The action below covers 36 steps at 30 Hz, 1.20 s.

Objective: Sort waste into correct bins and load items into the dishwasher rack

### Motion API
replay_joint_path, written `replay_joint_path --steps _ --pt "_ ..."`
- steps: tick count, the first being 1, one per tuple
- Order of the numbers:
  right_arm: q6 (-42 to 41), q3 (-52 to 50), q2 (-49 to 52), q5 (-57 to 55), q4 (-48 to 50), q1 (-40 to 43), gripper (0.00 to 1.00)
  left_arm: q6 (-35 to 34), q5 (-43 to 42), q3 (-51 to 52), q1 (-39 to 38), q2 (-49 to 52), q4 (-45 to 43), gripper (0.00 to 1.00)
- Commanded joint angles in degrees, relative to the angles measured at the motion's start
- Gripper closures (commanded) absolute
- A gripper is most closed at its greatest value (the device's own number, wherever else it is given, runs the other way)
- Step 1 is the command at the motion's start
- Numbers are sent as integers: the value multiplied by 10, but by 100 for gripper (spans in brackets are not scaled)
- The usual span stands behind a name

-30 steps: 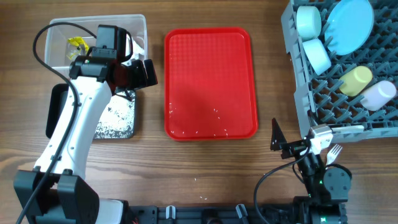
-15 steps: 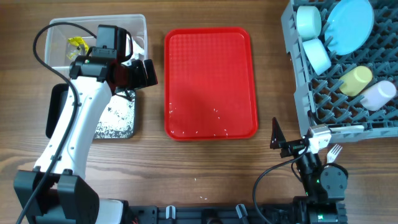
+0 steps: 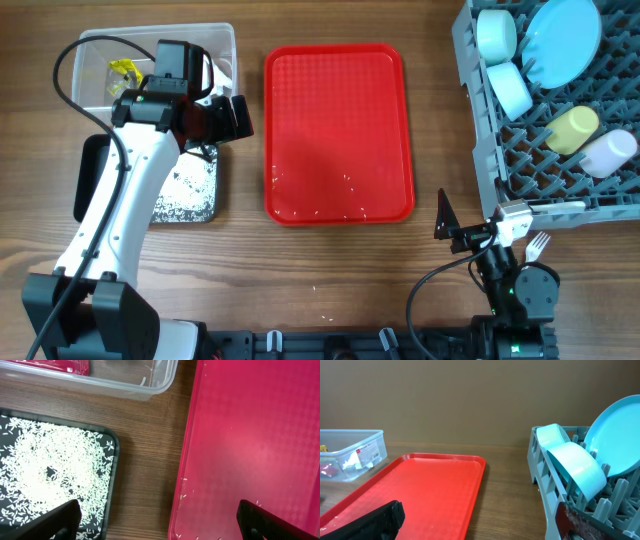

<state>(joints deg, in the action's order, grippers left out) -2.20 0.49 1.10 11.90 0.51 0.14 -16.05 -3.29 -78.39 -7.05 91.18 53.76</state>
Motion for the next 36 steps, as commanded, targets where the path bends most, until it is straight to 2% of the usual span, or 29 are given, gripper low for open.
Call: replay_joint_path --steps 1,5,9,15,16,17,21,27,36 --pt "6 -2 -8 -8 5 -3 0 -5 8 -2 0 -37 -13 0" --pt "6 -2 -8 -8 5 -3 0 16 1 71 -19 -136 -163 0" --pt "6 -2 -8 -8 5 -3 0 21 -19 262 -29 -273 -372 0" --pt "6 -2 -8 -8 5 -3 0 20 -38 545 -7 -481 -546 0" --pt "5 -2 -8 -8 5 -3 0 13 -49 622 7 -547 -586 0" --pt "6 -2 -8 -8 5 -3 0 3 -50 656 14 -581 -605 0" --pt "6 -2 -8 -8 5 -3 0 -9 -50 732 30 -682 -625 0" --pt "6 -2 -8 -8 5 -3 0 -9 -22 781 32 -755 -619 0" --pt "6 -2 -8 -8 5 -3 0 -7 -9 781 40 -865 -540 0"
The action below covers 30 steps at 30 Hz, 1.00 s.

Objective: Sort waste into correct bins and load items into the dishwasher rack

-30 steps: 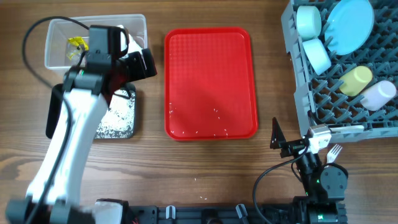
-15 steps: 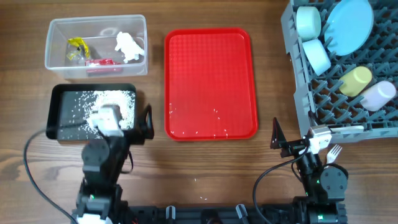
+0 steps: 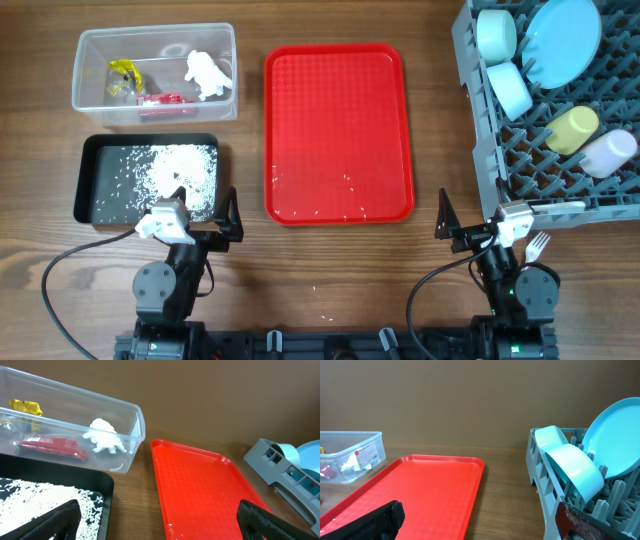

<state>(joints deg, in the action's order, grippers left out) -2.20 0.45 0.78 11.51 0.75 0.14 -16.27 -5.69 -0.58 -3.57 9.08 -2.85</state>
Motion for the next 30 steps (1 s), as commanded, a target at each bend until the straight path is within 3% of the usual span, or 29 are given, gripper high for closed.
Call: replay_joint_path --steps 1,30 --pt "6 -2 -5 -4 2 -3 0 -5 17 3 5 -63 43 0" --pt "6 -2 -5 -4 2 -3 0 -5 26 3 5 -89 71 0"
